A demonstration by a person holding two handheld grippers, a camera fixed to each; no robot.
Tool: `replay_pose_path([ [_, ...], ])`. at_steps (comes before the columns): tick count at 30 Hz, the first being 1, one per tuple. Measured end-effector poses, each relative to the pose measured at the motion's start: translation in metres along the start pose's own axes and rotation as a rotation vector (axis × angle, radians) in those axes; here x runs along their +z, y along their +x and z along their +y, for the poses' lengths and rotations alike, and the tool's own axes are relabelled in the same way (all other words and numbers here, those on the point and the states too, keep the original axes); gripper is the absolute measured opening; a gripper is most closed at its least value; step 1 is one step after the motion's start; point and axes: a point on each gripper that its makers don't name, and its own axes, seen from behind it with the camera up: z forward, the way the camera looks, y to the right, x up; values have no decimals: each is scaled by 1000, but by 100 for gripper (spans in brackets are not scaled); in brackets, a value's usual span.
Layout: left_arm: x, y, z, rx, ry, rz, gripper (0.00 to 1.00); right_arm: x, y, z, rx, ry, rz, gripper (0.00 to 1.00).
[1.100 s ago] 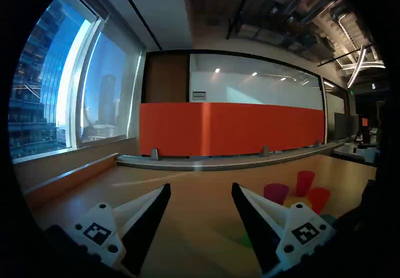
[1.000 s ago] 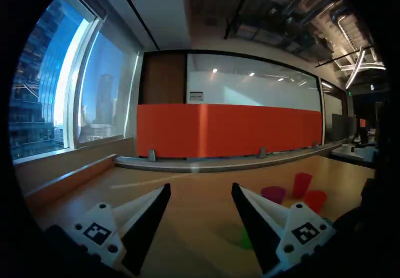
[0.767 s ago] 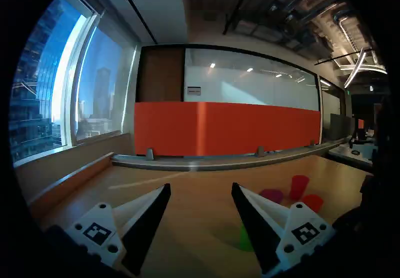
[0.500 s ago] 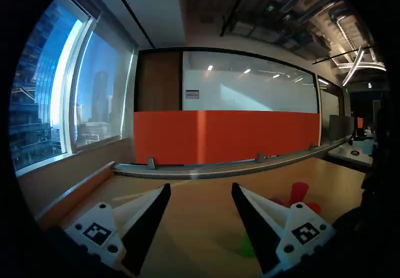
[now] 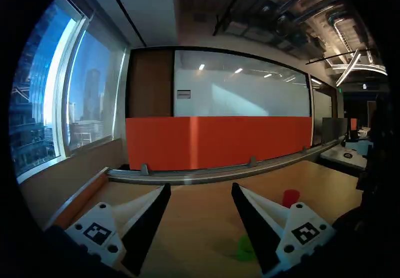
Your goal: Pour water
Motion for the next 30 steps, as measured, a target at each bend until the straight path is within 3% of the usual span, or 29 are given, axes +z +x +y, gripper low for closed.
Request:
replay_pose_path([
  [6, 4, 4, 7, -7, -45, -6, 90, -1, 7, -7, -10, 28, 2, 100],
  [12, 5, 12, 21, 5, -119, -8, 90, -1, 11, -21, -27, 90, 0, 100],
  [22, 5, 4, 48, 48, -276, -21, 90, -13, 9, -82, -28, 352, -7, 100],
  [30, 7, -5, 60, 61, -362, -40, 90, -29, 16, -134, -39, 554, -8, 100],
])
